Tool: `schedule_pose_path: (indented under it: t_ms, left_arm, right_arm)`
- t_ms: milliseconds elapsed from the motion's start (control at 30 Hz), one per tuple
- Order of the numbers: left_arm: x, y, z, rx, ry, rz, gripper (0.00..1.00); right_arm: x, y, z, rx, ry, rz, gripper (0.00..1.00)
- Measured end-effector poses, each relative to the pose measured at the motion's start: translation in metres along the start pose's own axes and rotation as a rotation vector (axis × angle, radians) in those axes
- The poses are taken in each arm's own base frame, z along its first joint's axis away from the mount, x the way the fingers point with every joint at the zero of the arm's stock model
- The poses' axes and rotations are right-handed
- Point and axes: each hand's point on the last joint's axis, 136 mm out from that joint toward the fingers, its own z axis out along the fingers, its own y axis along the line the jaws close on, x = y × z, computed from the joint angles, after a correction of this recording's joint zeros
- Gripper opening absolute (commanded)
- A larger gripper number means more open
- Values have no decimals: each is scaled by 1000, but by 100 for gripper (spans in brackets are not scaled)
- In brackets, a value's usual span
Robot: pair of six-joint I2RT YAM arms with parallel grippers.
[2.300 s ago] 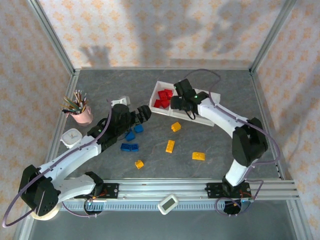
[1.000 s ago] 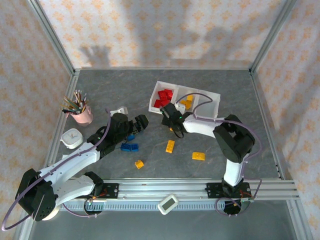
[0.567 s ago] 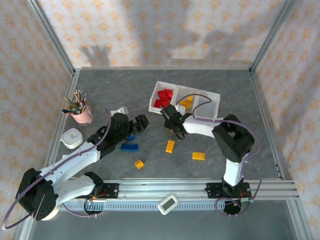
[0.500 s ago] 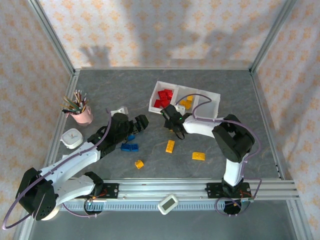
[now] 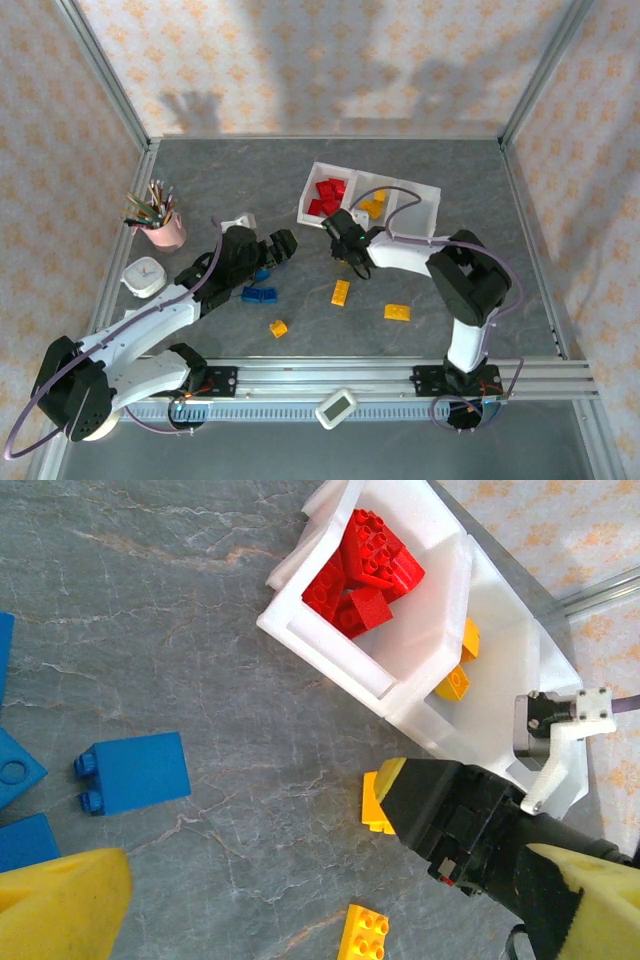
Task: Sort the legos into containers by color
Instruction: Pick up the lego from the center of the table, then place the lego in the container.
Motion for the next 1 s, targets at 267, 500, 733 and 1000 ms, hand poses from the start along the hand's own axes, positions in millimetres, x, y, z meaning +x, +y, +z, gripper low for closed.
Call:
schedule_pose_path:
  t_ms: [267, 500, 733, 1000]
  left_arm:
    - [-9, -15, -3, 30, -10, 1, 99]
    - [-16, -33, 13, 38, 11, 30, 99]
    - [-24, -49, 33, 34, 26, 71, 99]
    - [-30, -58, 36, 44, 20, 90, 99]
  right_arm:
    - [-30, 9, -47, -80, -65, -13, 26]
    - [-100, -9, -62, -67, -163, 47, 27]
    - [-140, -35, -19, 15, -164, 73, 27]
    - [-137, -35, 18, 25, -97, 26, 47]
